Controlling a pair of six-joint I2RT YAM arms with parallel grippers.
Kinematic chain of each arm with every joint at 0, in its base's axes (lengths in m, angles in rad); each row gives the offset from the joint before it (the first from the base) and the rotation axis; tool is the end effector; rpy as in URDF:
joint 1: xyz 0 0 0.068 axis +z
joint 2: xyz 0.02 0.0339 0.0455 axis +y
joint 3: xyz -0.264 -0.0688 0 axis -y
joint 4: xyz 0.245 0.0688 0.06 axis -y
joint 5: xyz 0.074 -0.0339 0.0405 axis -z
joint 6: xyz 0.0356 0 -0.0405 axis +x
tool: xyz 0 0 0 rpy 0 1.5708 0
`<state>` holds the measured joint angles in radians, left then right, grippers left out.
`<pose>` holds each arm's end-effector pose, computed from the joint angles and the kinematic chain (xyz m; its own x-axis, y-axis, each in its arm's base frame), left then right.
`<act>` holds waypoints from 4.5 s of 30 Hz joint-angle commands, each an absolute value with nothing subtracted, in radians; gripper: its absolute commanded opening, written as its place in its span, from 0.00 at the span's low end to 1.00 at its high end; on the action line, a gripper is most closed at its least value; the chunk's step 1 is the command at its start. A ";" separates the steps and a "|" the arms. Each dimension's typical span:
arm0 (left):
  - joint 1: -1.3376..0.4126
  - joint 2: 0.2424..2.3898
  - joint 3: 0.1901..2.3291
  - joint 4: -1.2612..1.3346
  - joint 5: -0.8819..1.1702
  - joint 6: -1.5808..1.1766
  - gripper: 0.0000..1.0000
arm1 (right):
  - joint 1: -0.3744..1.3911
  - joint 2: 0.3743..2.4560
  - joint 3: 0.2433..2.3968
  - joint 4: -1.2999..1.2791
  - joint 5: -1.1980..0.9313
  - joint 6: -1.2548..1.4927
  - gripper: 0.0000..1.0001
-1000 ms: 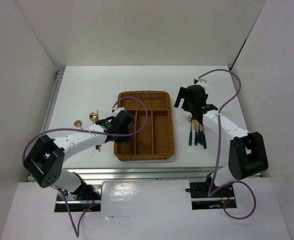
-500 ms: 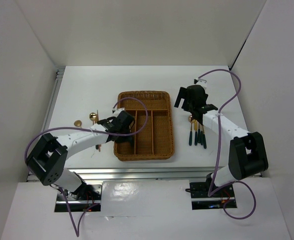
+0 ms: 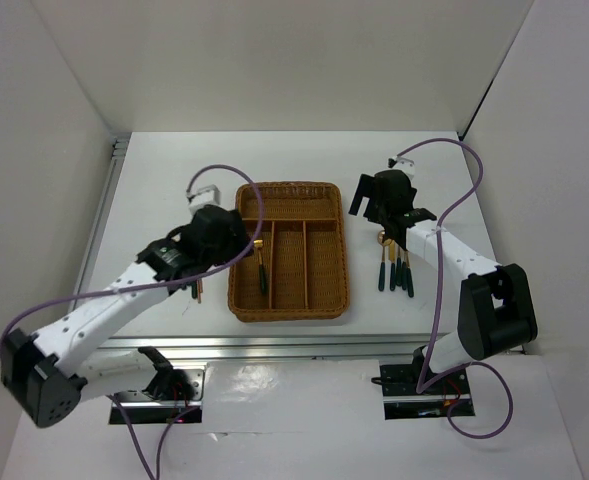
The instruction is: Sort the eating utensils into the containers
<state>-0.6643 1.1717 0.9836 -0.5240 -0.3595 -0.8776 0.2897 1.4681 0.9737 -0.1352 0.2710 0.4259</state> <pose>0.2050 -0.1446 0.2998 -0.6114 -0.4358 -0.6605 -0.1610 0.8857 -0.4354 0.3138 0.0836 0.2489 -0.5419 0.2538 -0.8012 0.1713 0.9666 0.1904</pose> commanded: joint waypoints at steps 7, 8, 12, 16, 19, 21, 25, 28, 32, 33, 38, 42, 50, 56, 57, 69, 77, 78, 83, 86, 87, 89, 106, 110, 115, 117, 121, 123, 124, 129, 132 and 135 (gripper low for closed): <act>-0.330 0.977 0.790 -0.560 -0.448 -0.881 0.98 | 0.284 1.447 0.969 -0.104 0.242 0.430 1.00; -0.302 0.977 0.775 -0.545 -0.448 -0.890 0.98 | 0.275 1.447 0.969 -0.104 0.242 0.430 1.00; -0.171 1.005 0.732 -0.483 -0.416 -0.862 0.97 | 0.275 1.447 0.969 -0.104 0.242 0.430 1.00; -0.054 1.104 0.723 -0.436 -0.394 -0.841 0.95 | 0.275 1.456 0.969 -0.104 0.242 0.430 1.00; -0.028 1.201 0.732 -0.422 -0.371 -0.841 0.91 | 0.275 1.456 0.969 -0.104 0.252 0.430 1.00; -0.028 1.241 0.732 -0.397 -0.371 -0.841 0.88 | 0.275 1.465 0.969 -0.104 0.252 0.430 1.00; -0.028 1.307 0.732 -0.382 -0.371 -0.841 0.87 | 0.275 1.465 0.969 -0.104 0.252 0.430 1.00; -0.028 1.316 0.732 -0.373 -0.385 -0.841 0.83 | 0.275 1.465 0.969 -0.104 0.252 0.430 1.00; -0.028 1.338 0.732 -0.373 -0.419 -0.841 0.80 | 0.275 1.474 0.969 -0.104 0.252 0.430 1.00; -0.028 1.338 0.741 -0.373 -0.429 -0.832 0.78 | 0.275 1.483 0.969 -0.104 0.252 0.430 1.00; -0.028 1.390 0.750 -0.373 -0.430 -0.831 0.75 | 0.275 1.483 0.969 -0.104 0.252 0.430 1.00; -0.028 1.413 0.750 -0.353 -0.430 -0.831 0.72 | 0.275 1.483 0.969 -0.104 0.261 0.430 1.00; -0.028 1.459 0.759 -0.344 -0.430 -0.822 0.68 | 0.275 1.483 0.969 -0.104 0.261 0.430 1.00; -0.028 1.491 0.788 -0.365 -0.430 -0.813 0.64 | 0.275 1.493 0.969 -0.104 0.261 0.430 1.00; -0.028 1.491 0.788 -0.365 -0.430 -0.813 0.63 | 0.275 1.493 0.969 -0.104 0.261 0.430 1.00; -0.018 1.519 0.808 -0.374 -0.430 -0.804 0.53 | 0.275 1.493 0.969 -0.104 0.261 0.430 1.00; -0.018 1.539 0.808 -0.374 -0.411 -0.795 0.48 | 0.275 1.493 0.969 -0.104 0.270 0.430 1.00; -0.018 1.539 0.808 -0.374 -0.411 -0.795 0.47 | 0.275 1.493 0.969 -0.104 0.270 0.430 1.00; -0.018 1.539 0.818 -0.374 -0.411 -0.795 0.36 | 0.275 1.493 0.969 -0.104 0.270 0.430 1.00; -0.018 1.548 0.818 -0.374 -0.411 -0.795 0.32 | 0.275 1.493 0.969 -0.104 0.270 0.430 1.00; -0.018 1.548 0.818 -0.374 -0.411 -0.795 0.30 | 0.275 1.493 0.969 -0.104 0.270 0.430 1.00; -0.018 1.539 0.818 -0.374 -0.411 -0.795 0.29 | 0.275 1.493 0.969 -0.104 0.270 0.430 1.00; -0.104 1.240 0.908 -0.495 -0.289 -0.736 0.25 | 0.275 1.502 0.969 -0.104 0.270 0.430 1.00; -0.188 1.180 0.943 -0.495 -0.152 -0.663 0.25 | 0.275 1.493 0.969 -0.104 0.270 0.430 1.00; -0.287 1.123 0.943 -0.454 -0.065 -0.663 0.25 | 0.265 1.493 0.969 -0.104 0.270 0.439 1.00; -0.322 1.114 0.943 -0.443 -0.055 -0.676 0.25 | 0.265 1.493 0.969 -0.104 0.270 0.439 1.00; -0.432 1.114 0.943 -0.396 -0.055 -0.709 0.25 | 0.265 1.493 0.969 -0.104 0.270 0.439 1.00; -0.468 1.123 0.943 -0.374 -0.046 -0.722 0.25 | 0.265 1.493 0.969 -0.104 0.270 0.439 1.00; -0.485 1.134 0.943 -0.365 -0.046 -0.723 0.25 | 0.265 1.493 0.969 -0.104 0.270 0.439 1.00; -0.580 1.189 0.943 -0.313 -0.055 -0.732 0.25 | 0.265 1.493 0.960 -0.104 0.270 0.439 1.00; -0.603 1.213 0.943 -0.282 -0.032 -0.752 0.25 | 0.256 1.493 0.960 -0.104 0.270 0.439 1.00; -0.647 1.255 0.953 -0.250 -0.032 -0.770 0.25 | 0.256 1.493 0.951 -0.095 0.270 0.439 1.00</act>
<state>-0.6201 1.2274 0.9104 -0.3374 -0.0490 -0.7353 0.2657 1.4967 0.9638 -0.1318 0.2512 0.4301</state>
